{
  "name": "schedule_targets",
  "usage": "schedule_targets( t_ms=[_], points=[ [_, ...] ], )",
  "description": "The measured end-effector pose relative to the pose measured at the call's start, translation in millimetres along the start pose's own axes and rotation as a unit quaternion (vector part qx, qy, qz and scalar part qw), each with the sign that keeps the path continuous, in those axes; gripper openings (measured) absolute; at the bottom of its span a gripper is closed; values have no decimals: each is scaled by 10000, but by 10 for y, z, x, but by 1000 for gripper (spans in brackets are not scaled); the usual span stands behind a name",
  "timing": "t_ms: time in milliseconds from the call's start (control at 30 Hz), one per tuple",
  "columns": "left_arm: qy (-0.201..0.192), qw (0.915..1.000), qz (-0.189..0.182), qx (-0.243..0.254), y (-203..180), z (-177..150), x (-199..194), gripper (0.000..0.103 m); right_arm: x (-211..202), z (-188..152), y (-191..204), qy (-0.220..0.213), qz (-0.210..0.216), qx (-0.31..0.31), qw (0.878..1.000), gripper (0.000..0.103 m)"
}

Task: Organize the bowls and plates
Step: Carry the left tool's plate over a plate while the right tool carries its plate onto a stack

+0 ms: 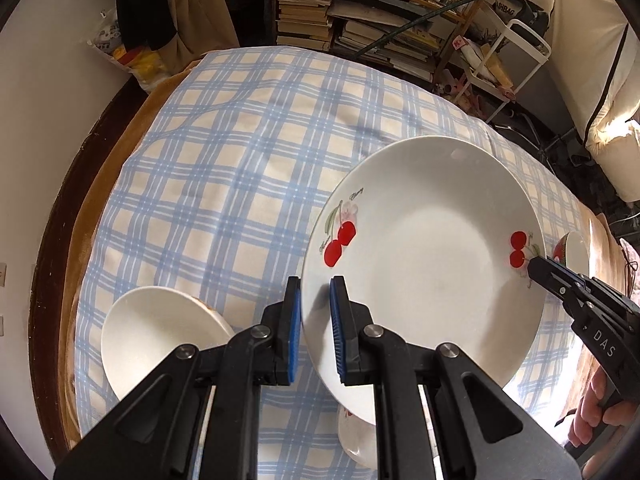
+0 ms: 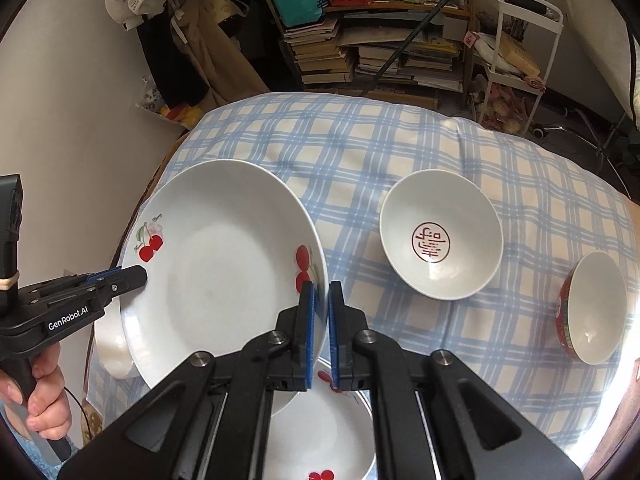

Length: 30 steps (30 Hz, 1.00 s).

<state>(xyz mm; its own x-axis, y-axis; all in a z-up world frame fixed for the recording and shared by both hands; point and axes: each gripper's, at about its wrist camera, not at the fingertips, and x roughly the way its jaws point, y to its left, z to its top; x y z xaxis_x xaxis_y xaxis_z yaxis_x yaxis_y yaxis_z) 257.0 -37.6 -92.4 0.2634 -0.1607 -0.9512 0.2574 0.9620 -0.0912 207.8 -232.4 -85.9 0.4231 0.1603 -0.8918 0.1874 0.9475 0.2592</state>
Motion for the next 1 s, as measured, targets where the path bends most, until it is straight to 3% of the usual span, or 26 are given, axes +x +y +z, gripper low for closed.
schedule_targets(
  t_ms=[200, 533, 1000],
  points=[
    [54, 9999, -111, 5, -99, -250, -101, 14, -55, -304, -110, 50, -38, 162, 9998, 8],
    [-117, 9991, 130, 391, -319, -682, -160, 14, -68, -775, -249, 177, 108, 397, 9990, 8],
    [220, 9986, 145, 450, -316, -1082, 132, 14, 16, -1182, -272, 319, -189, 390, 9986, 9]
  ],
)
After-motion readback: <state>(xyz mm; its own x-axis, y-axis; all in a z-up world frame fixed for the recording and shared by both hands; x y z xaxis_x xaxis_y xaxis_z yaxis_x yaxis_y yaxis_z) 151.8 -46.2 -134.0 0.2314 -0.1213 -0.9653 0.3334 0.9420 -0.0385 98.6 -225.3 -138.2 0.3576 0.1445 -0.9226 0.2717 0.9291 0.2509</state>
